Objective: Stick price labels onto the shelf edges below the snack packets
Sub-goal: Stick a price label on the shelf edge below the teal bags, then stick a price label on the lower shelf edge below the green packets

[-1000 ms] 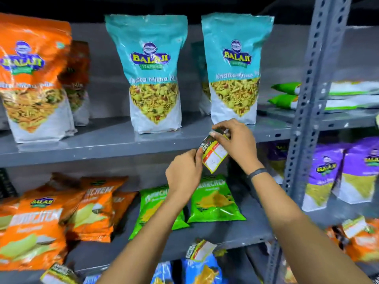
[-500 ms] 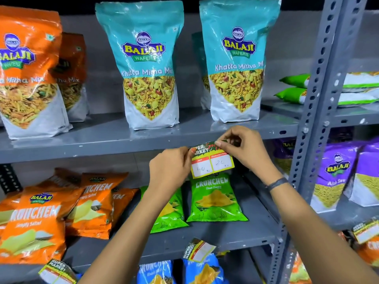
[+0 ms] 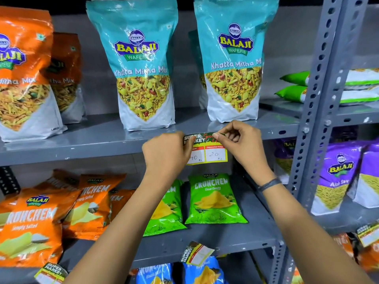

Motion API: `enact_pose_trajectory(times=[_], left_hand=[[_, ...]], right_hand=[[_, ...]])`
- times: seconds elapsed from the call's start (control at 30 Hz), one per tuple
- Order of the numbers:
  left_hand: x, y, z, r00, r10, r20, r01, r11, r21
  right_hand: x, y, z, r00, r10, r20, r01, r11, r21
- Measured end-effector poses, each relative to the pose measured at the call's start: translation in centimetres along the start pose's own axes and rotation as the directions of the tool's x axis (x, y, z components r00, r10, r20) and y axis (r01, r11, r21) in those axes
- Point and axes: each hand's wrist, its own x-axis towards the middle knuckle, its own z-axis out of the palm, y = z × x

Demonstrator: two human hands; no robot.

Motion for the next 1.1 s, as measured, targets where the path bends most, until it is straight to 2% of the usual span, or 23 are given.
enact_pose_trajectory(times=[0.2,0.3,0.43,0.47,0.5,0.53,0.57,0.6,0.63,0.67,0.7,0.73,0.77,0.83,0.87,0.9,1.0,1.1], left_hand=[[1.0,0.6,0.5,0.993,-0.055,-0.101,0.050,0.997,-0.058],[0.6,0.8,0.7,0.986,-0.098,-0.134,0.083,0.990,-0.115],[-3.6,0.1,2.3,0.916,-0.279,-0.289,0.157,0.911,-0.382],[-5.8,-0.2,3.5,0.911,-0.320,-0.261,0.179,0.876,-0.448],[-8.4,-0.6,4.9,0.922,-0.346,-0.174,0.230,0.849,-0.475],[-11.6,-1.3,7.0,0.930,-0.368,-0.028,0.317,0.835,-0.450],[-14.8,-1.9,9.0,0.899,-0.401,0.175,0.437,0.818,-0.373],[-17.9,-2.8,11.3,0.804,-0.435,0.405,0.557,0.789,-0.260],[-20.8,-3.6,13.5,0.673,-0.436,0.598,0.636,0.754,-0.166],[-23.1,-4.4,15.2,0.552,-0.403,0.730,0.686,0.717,-0.124],[-24.8,-4.9,16.5,0.464,-0.364,0.808,0.728,0.677,-0.113],[-25.7,-5.1,17.3,0.409,-0.343,0.846,0.769,0.629,-0.117],[-26.1,-5.1,17.8,0.388,-0.326,0.862,0.798,0.586,-0.138],[-26.1,-4.9,18.5,0.406,-0.289,0.867,0.821,0.533,-0.207],[-26.0,-4.8,18.8,0.425,-0.274,0.863,0.817,0.526,-0.235],[-25.9,-4.6,18.9,0.450,-0.262,0.854,0.809,0.525,-0.265],[-25.6,-4.6,18.8,0.532,-0.237,0.813,0.758,0.562,-0.332],[-25.1,-4.8,18.4,0.545,-0.216,0.810,0.721,0.615,-0.320]], right_hand=[[-0.1,0.3,0.5,0.998,-0.029,-0.059,0.027,0.999,-0.023],[-1.4,0.2,0.7,0.985,-0.084,-0.152,0.082,0.996,-0.023],[-6.9,1.4,2.1,0.945,-0.119,-0.306,0.099,0.992,-0.081],[-8.8,2.0,2.7,0.949,-0.088,-0.303,0.069,0.995,-0.075],[-10.8,2.9,3.2,0.962,-0.049,-0.269,0.031,0.997,-0.071],[-12.9,3.9,3.8,0.978,-0.011,-0.208,-0.006,0.997,-0.080],[-15.0,5.1,4.5,0.992,0.025,-0.126,-0.039,0.993,-0.107],[-17.0,6.3,5.3,0.997,0.067,-0.028,-0.071,0.987,-0.146],[-18.7,7.4,6.1,0.990,0.121,0.078,-0.105,0.977,-0.185],[-20.2,8.3,6.9,0.965,0.181,0.188,-0.136,0.964,-0.230],[-21.3,9.1,7.7,0.923,0.240,0.299,-0.155,0.947,-0.282],[-22.2,9.6,8.5,0.868,0.288,0.404,-0.155,0.931,-0.330],[-22.8,10.0,9.1,0.809,0.321,0.493,-0.140,0.919,-0.369],[-23.5,10.5,10.3,0.704,0.355,0.615,-0.095,0.906,-0.413],[-23.6,10.6,10.8,0.675,0.361,0.643,-0.083,0.903,-0.421],[-23.6,10.7,11.2,0.673,0.360,0.646,-0.077,0.903,-0.424],[-22.9,11.1,12.5,0.750,0.344,0.565,-0.075,0.893,-0.443],[-22.0,11.7,13.7,0.719,0.442,0.537,-0.169,0.860,-0.481]])
